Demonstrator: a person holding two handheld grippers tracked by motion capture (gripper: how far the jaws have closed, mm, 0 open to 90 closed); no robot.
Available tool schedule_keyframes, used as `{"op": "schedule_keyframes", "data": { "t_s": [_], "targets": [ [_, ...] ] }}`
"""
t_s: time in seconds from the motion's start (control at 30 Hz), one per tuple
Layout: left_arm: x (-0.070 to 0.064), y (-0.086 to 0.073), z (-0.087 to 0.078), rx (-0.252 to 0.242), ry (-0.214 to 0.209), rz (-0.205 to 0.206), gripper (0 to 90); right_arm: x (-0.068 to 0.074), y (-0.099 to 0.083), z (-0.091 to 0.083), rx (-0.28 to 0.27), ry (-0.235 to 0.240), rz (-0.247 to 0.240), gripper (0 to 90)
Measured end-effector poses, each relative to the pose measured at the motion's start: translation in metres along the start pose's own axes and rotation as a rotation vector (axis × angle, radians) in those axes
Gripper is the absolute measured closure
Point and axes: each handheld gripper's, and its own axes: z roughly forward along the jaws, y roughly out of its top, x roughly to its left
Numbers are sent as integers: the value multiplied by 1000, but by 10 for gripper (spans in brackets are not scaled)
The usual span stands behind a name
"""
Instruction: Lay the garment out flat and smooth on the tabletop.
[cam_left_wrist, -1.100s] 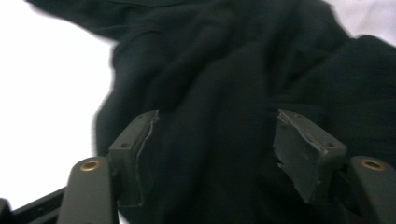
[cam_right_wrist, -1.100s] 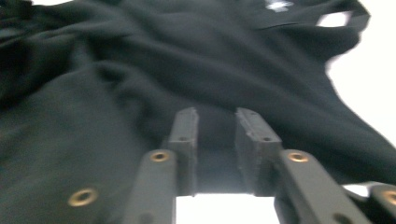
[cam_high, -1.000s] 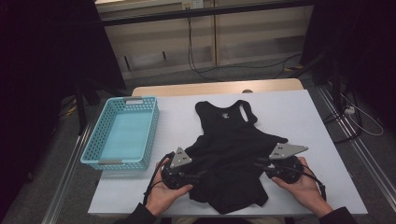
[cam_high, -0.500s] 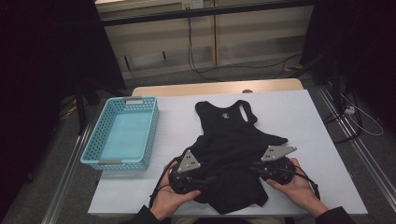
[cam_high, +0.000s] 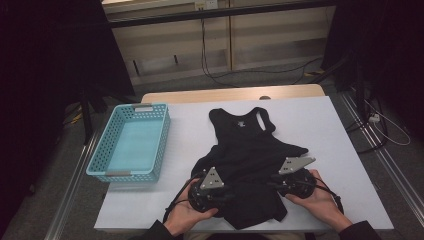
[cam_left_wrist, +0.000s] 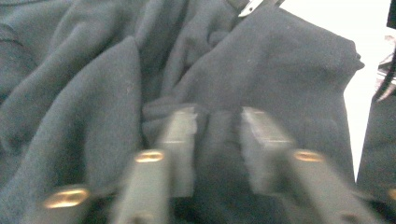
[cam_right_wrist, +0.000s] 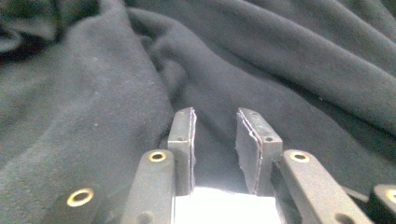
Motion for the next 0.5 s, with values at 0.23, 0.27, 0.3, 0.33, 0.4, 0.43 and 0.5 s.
{"op": "schedule_keyframes", "data": {
  "t_s": [0.23, 0.27, 0.3, 0.33, 0.4, 0.43, 0.5],
  "targets": [
    [17, -9, -30, -33, 30, -30, 829, 6, 1, -4, -31, 63, -12, 676],
    [18, -12, -33, -35, 30, -39, 829, 7, 1, -3, -29, 73, -16, 673],
    [18, -16, -36, -34, 37, -40, 829, 8, 1, -2, -23, 82, -22, 669],
    [19, -19, -39, -32, 44, -39, 829, 9, 1, 0, -13, 94, -26, 662],
    [20, -23, -46, -37, 59, -47, 828, 11, 1, 2, -4, 97, -34, 641],
    [22, -25, -49, -37, 66, -46, 828, 13, 1, 4, 4, 103, -38, 631],
    [25, -30, -53, -40, 72, -57, 829, 16, 1, 8, 25, 106, -49, 611]
  ]
}}
